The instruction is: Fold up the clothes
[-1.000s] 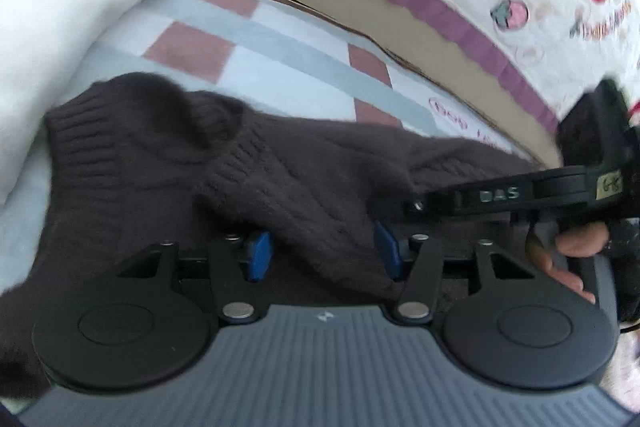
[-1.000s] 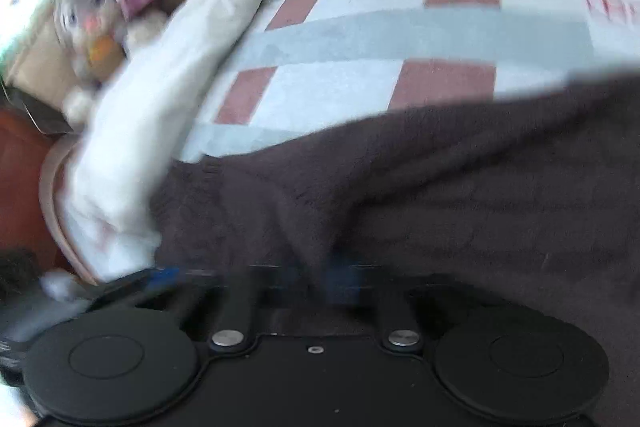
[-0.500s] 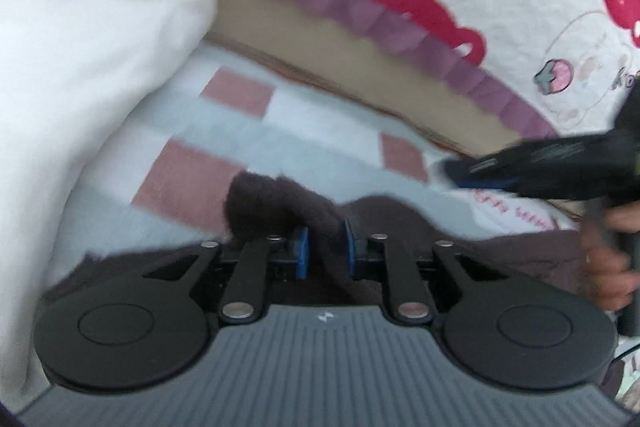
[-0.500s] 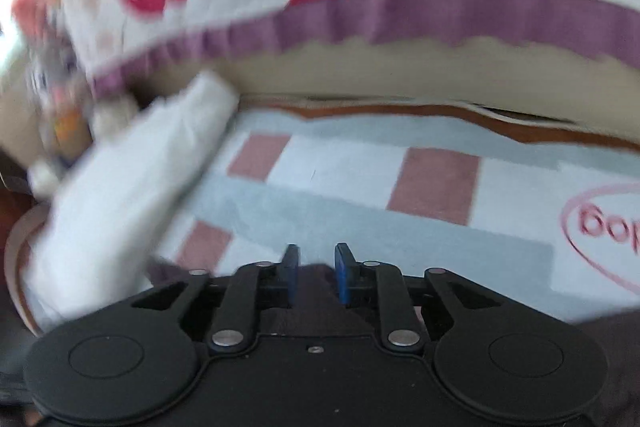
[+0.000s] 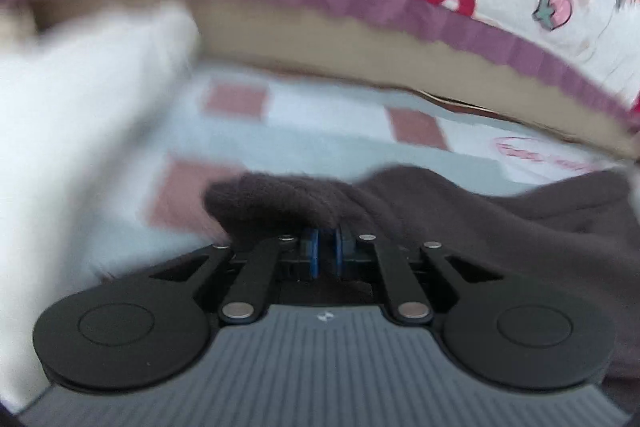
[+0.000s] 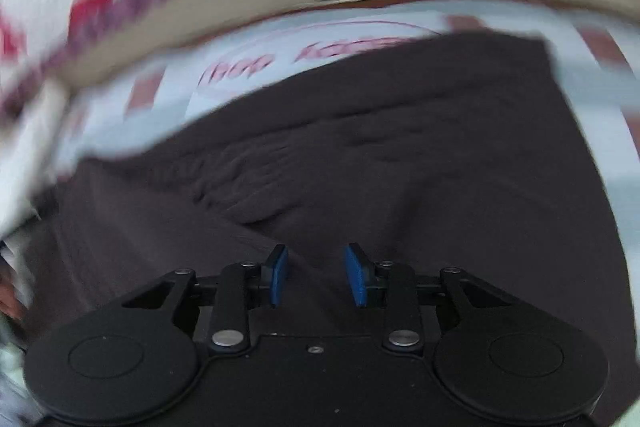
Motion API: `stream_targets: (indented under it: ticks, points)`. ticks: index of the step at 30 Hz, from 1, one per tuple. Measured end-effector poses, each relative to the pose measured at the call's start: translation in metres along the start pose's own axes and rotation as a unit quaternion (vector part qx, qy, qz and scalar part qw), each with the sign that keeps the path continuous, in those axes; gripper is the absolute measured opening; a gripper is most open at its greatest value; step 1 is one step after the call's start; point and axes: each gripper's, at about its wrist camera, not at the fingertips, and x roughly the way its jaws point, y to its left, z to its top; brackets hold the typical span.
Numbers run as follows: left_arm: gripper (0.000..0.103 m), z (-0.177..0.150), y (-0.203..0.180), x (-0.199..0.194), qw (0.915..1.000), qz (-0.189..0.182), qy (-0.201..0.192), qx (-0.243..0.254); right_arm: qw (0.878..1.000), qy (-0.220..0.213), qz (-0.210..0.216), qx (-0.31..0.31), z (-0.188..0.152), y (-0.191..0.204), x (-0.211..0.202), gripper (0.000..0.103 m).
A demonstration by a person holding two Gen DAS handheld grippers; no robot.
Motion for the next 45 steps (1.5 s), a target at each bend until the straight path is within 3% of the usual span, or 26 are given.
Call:
stream_targets:
  ticks: [3, 5, 6, 7, 9, 12, 15, 18, 19, 20, 24, 25, 26, 28, 30, 33, 35, 38, 39, 41, 45]
  points:
    - [0.011, -0.002, 0.011, 0.003, 0.9963, 0.038, 0.024, -0.073, 0.999, -0.009, -0.039, 0.01, -0.007, -0.022, -0.021, 0.04]
    - [0.019, -0.007, 0.013, -0.011, 0.9924, 0.031, 0.017, -0.118, 0.999, -0.016, -0.037, 0.006, -0.011, -0.03, -0.024, 0.044]
    - [0.027, -0.01, 0.013, -0.019, 0.9902, 0.027, 0.013, -0.136, 0.999, -0.019, -0.031, 0.011, -0.012, -0.034, -0.023, 0.045]
    - [0.045, -0.012, 0.007, -0.028, 0.9928, 0.021, 0.008, -0.118, 0.999, -0.019, -0.016, 0.028, -0.012, -0.037, -0.018, 0.048]
    - [0.056, -0.019, -0.006, -0.043, 0.996, -0.001, 0.015, -0.088, 0.998, -0.019, 0.013, 0.062, -0.012, -0.045, -0.009, 0.05]
    - [0.056, -0.032, -0.027, -0.062, 0.9966, -0.046, 0.045, -0.051, 0.993, -0.025, 0.042, 0.106, -0.011, -0.048, 0.007, 0.051]
    - [0.056, -0.05, -0.047, -0.066, 0.9914, -0.105, 0.073, -0.028, 0.988, -0.016, 0.068, 0.138, -0.009, -0.049, 0.023, 0.059]
    - [0.056, -0.066, -0.064, -0.068, 0.9864, -0.135, 0.093, -0.01, 0.985, -0.012, 0.09, 0.146, -0.013, -0.047, 0.038, 0.06]
    - [0.056, -0.068, -0.07, -0.068, 0.9845, -0.147, 0.096, -0.004, 0.985, -0.019, 0.1, 0.139, -0.014, -0.046, 0.039, 0.046]
    - [0.056, -0.07, -0.076, -0.068, 0.9835, -0.153, 0.096, 0.004, 0.985, -0.037, 0.115, 0.122, -0.015, -0.042, 0.034, 0.02]
    - [0.056, -0.071, -0.098, -0.069, 0.9814, -0.163, 0.093, 0.04, 0.974, -0.112, 0.182, 0.07, -0.014, -0.035, 0.006, 0.019]
    - [0.056, -0.072, -0.102, -0.07, 0.981, -0.161, 0.099, 0.045, 0.975, -0.124, 0.173, 0.057, -0.013, -0.034, 0.001, 0.017]
    - [0.056, -0.073, -0.106, -0.07, 0.9805, -0.158, 0.105, 0.05, 0.982, -0.127, 0.13, 0.043, -0.014, -0.033, 0.002, 0.012]
    - [0.056, -0.077, -0.11, -0.069, 0.9796, -0.144, 0.128, 0.056, 0.993, -0.113, 0.016, 0.022, -0.015, -0.033, 0.011, 0.014]
    - [0.056, -0.083, -0.109, -0.073, 0.9786, -0.145, 0.134, 0.057, 0.995, -0.089, -0.019, 0.05, -0.015, -0.042, 0.018, 0.014]
    - [0.056, -0.091, -0.107, -0.08, 0.977, -0.147, 0.144, 0.058, 0.987, -0.1, 0.061, 0.111, -0.014, -0.054, 0.003, 0.023]
    - [0.056, -0.095, -0.104, -0.083, 0.9768, -0.145, 0.148, 0.053, 0.982, -0.118, 0.096, 0.11, -0.013, -0.048, -0.005, 0.042]
    - [0.056, -0.098, -0.097, -0.086, 0.9778, -0.149, 0.146, 0.028, 0.98, -0.142, 0.125, 0.061, -0.008, -0.03, -0.009, 0.043]
    - [0.056, -0.097, -0.095, -0.086, 0.9775, -0.15, 0.147, 0.019, 0.98, -0.132, 0.143, 0.048, -0.001, -0.024, -0.006, 0.043]
    - [0.056, -0.094, -0.091, -0.087, 0.9773, -0.151, 0.149, 0.004, 0.981, -0.065, 0.183, 0.029, 0.026, -0.009, 0.011, 0.043]
    - [0.056, -0.092, -0.086, -0.09, 0.9763, -0.151, 0.155, -0.012, 0.988, 0.091, 0.118, -0.031, 0.075, 0.02, 0.059, 0.046]
